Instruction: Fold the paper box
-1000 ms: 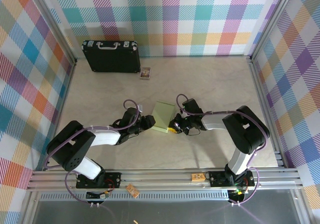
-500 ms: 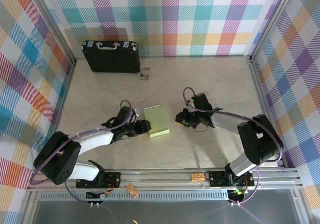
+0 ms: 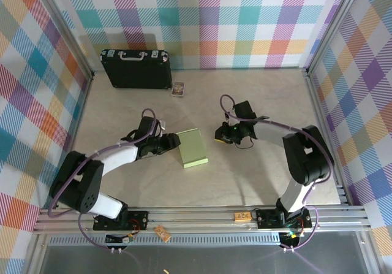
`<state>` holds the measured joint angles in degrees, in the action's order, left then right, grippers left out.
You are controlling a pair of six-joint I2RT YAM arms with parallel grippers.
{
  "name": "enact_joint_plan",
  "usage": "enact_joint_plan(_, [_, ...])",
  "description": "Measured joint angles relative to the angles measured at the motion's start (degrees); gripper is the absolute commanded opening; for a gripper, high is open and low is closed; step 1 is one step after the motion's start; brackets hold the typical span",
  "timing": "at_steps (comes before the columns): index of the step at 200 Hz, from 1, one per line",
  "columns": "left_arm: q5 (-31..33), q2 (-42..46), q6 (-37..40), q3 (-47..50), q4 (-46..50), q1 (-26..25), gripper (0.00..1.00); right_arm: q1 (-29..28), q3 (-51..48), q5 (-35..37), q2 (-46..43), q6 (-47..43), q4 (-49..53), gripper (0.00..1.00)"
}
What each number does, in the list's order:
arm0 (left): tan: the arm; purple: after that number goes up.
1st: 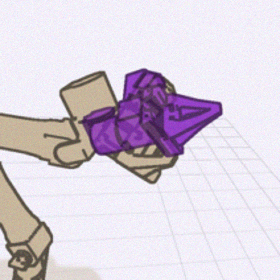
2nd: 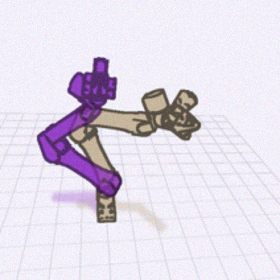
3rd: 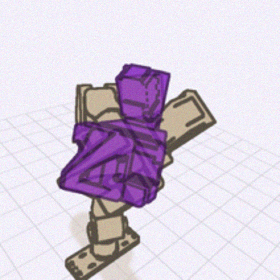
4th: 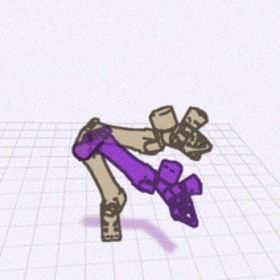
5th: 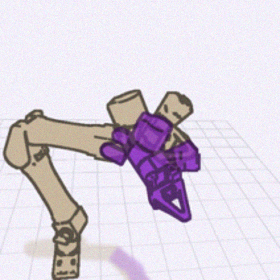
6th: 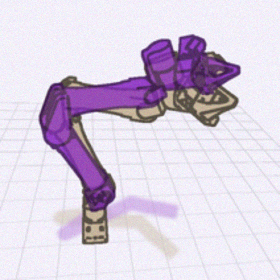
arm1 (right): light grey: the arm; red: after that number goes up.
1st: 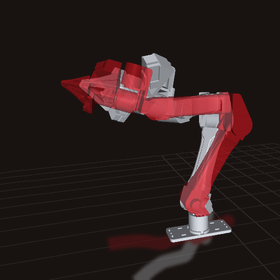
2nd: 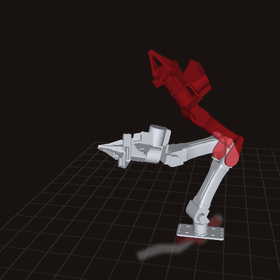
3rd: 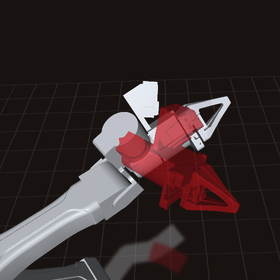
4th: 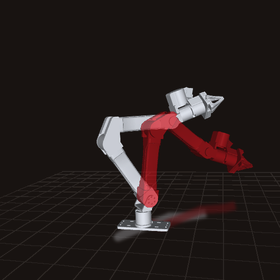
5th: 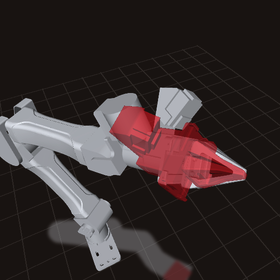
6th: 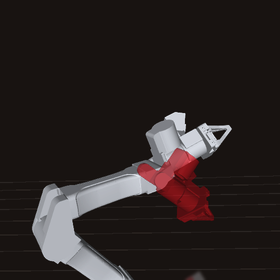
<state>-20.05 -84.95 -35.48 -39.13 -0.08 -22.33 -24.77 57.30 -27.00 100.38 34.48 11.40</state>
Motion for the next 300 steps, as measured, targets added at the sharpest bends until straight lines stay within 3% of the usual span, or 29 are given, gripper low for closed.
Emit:
enact_joint_plan(50, [-1.9,-6.7,0.3,-5.2,-0.2,0.1,0.47,0.0,11.9,1.4,9.7,-4.7,4.2,0.13])
enact_joint_plan(100, [-3.6,-10.7,0.5,-8.4,-0.2,0.1,0.43,0.0,15.5,-0.7,15.7,-5.9,5.0,0.13])
enact_joint_plan(196, [-5.2,-15.0,2.2,-13.1,0.2,0.2,0.40,-0.6,20.3,-6.6,20.7,-7.1,5.2,0.12])
enact_joint_plan(300, [-4.5,-16.3,4.7,-16.2,3.5,0.3,0.45,-0.8,22.4,-7.1,21.9,-9.2,6.9,0.13])
